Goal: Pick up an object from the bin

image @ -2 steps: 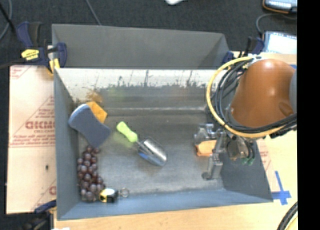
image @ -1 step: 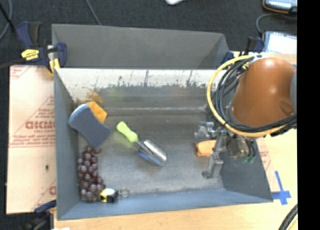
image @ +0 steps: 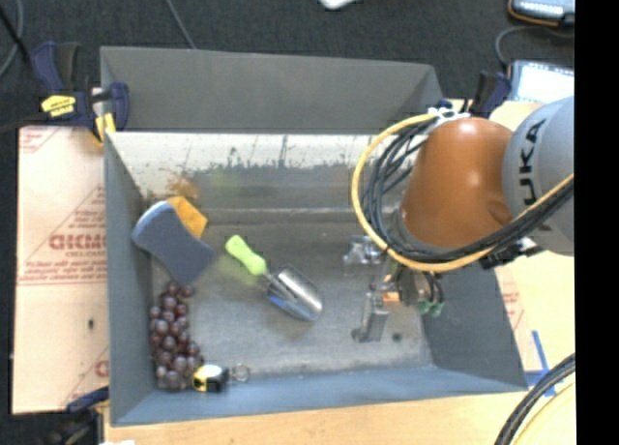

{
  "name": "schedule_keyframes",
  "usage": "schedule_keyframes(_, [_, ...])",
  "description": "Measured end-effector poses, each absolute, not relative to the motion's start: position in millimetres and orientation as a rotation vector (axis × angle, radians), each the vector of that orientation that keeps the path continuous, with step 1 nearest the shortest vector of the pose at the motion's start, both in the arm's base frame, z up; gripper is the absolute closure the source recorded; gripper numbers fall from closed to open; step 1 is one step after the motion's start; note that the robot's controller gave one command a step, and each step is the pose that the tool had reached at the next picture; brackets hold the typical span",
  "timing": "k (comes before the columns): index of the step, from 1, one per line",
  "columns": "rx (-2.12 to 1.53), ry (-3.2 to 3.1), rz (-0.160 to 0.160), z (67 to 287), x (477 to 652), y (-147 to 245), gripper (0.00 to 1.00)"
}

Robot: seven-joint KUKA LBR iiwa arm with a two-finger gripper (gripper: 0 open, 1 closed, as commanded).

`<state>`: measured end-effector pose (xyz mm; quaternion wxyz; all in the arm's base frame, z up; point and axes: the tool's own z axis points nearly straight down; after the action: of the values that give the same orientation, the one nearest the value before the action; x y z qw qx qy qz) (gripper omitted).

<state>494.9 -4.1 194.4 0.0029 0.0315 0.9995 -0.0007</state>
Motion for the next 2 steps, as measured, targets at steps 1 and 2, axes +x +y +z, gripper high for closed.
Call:
schedule_keyframes(1, [-0.074, 3.137, -0.002, 158, 502.8, 51, 0.0])
schedule_keyframes(2, [-0.258, 3.126, -0.002, 150, 513.3, 74, 0.0])
